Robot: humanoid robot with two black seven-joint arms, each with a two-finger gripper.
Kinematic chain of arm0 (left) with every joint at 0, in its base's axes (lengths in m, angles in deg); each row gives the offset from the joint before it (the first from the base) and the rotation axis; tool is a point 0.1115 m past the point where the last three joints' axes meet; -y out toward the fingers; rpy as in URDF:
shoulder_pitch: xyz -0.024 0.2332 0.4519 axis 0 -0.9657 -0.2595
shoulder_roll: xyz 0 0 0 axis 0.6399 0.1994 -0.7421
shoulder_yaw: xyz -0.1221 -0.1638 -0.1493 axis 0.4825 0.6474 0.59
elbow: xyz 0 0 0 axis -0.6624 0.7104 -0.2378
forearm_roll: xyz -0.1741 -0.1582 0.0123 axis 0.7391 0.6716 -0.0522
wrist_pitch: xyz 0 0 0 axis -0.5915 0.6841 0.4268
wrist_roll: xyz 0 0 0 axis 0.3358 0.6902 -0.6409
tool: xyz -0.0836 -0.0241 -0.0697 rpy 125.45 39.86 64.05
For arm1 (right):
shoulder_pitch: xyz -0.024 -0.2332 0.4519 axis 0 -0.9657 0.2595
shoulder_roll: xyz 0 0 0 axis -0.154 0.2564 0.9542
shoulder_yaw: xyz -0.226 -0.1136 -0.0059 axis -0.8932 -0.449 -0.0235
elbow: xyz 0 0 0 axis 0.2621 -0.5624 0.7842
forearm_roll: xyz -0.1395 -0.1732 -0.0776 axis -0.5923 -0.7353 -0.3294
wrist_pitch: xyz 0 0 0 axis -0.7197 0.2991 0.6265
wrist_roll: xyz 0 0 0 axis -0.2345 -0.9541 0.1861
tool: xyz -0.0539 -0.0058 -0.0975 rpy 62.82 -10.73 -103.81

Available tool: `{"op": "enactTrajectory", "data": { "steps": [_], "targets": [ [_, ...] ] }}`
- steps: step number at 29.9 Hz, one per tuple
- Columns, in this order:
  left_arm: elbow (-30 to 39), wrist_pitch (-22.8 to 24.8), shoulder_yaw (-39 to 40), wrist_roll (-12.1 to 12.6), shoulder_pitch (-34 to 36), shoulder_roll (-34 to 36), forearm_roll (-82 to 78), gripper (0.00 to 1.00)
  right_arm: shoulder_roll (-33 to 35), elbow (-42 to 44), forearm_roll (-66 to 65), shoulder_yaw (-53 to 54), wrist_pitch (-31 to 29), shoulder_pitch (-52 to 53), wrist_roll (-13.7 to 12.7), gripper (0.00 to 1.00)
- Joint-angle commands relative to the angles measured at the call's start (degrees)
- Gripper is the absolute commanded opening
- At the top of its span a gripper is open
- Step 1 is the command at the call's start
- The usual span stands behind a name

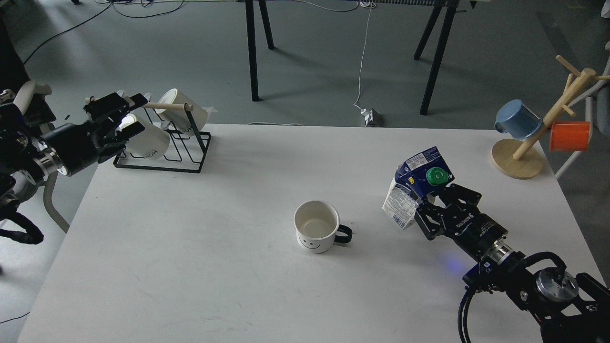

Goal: Place cup and milk with both arms
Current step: 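Carry the milk carton with the right gripper beside the white mug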

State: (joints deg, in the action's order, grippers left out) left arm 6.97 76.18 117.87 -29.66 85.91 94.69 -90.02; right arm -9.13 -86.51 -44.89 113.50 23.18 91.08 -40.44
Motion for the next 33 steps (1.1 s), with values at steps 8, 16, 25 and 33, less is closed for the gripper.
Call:
{"op": "enactTrajectory", "data": {
  "steps": [8, 16, 25, 33],
  "targets": [
    [0.0, 0.0, -0.01, 0.0, -0.01, -0.08, -0.03, 0.87, -5.55, 1.68, -5.48, -0.42, 0.0, -0.27, 0.0, 0.36],
    [0.0, 0.0, -0.01, 0.0, -0.01, -0.17, -0.03, 0.87, -5.63, 1.07, -5.92, -0.51, 0.0, -1.5, 0.0, 0.49],
    [0.0, 0.0, 0.07, 0.0, -0.01, -0.26, -0.03, 0.87, -5.11, -1.21, -5.74, -0.07, 0.0, -2.55, 0.0, 0.95],
    [0.0, 0.0, 0.07, 0.0, -0.01, -0.26, -0.03, 0.87, 0.16, -8.06, -5.56, 0.72, 0.0, -8.69, 0.0, 0.95]
  ]
}}
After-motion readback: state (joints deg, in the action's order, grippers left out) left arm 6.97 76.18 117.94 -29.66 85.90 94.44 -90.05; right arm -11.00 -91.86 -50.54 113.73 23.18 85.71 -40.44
